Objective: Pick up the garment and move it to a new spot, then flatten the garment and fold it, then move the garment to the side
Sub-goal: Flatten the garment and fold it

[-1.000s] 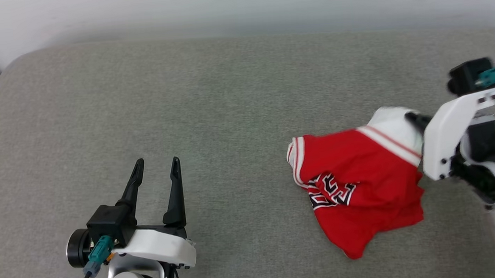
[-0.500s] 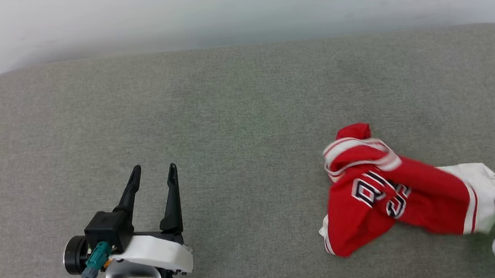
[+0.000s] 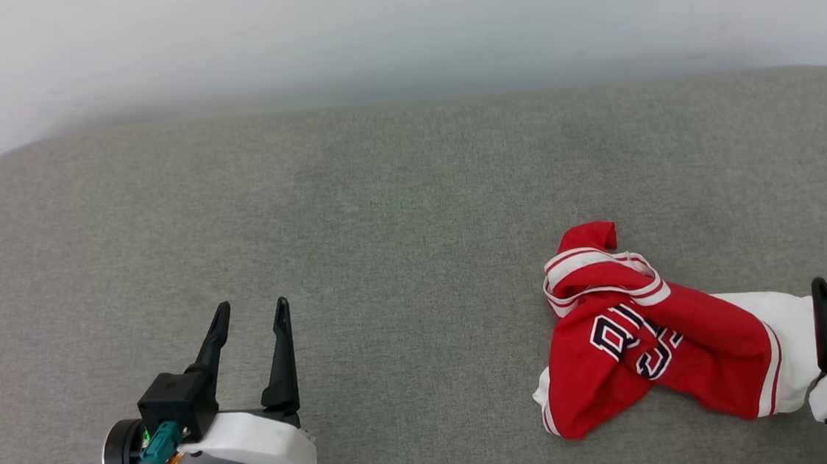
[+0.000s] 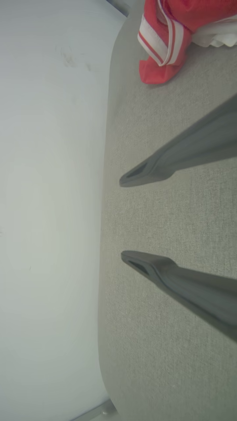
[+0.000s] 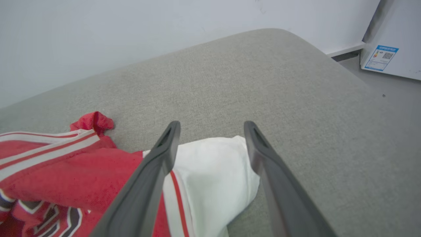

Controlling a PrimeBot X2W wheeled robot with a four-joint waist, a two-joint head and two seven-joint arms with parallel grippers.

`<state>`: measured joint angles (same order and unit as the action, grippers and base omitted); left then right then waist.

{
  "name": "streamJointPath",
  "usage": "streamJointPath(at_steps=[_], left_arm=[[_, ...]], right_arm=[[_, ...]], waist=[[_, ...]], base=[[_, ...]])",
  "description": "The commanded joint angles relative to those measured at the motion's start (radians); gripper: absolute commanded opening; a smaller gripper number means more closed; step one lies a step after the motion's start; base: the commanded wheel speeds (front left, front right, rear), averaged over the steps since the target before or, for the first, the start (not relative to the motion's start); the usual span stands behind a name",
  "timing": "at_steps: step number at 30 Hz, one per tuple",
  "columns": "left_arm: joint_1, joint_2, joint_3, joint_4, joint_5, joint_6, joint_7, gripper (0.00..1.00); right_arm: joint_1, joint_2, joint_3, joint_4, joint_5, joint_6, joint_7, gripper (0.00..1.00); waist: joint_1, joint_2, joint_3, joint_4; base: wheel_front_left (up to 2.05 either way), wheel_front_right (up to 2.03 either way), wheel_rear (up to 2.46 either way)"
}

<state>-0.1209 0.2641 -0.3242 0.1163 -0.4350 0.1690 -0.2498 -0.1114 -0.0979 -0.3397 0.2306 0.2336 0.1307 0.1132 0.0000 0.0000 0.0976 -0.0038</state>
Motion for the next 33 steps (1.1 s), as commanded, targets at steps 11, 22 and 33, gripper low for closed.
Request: streamJointPath(at_steps=[11, 22, 33], left_arm=[[0.079, 0.022, 0.003, -0.011, -0.008, 0.031, 0.018, 1.0], [0.093, 0.032, -0.005, -0.038, -0.011, 0.046, 0.042, 1.0], [-0.108, -0.007, -0.117, -0.05, -0.001, -0.033, 0.193, 1.0]], right_arm=[[0.13, 0.028, 0.204, -0.225, -0.077, 0.0, -0.107, 1.0], [0.223, 0.048, 0.313, -0.397, -0.065, 0.0, -0.094, 1.0], [0.195, 0.048, 0.322, -0.441, -0.054, 0.0, -0.08, 1.0]], waist=[[0.0, 0.0, -0.092, 0.006], [0.0, 0.0, -0.111, -0.009], [0.0, 0.0, -0.061, -0.05]], base=[[0.0, 0.0, 0.0], [0.0, 0.0, 0.0], [0.0, 0.0, 0.0]])
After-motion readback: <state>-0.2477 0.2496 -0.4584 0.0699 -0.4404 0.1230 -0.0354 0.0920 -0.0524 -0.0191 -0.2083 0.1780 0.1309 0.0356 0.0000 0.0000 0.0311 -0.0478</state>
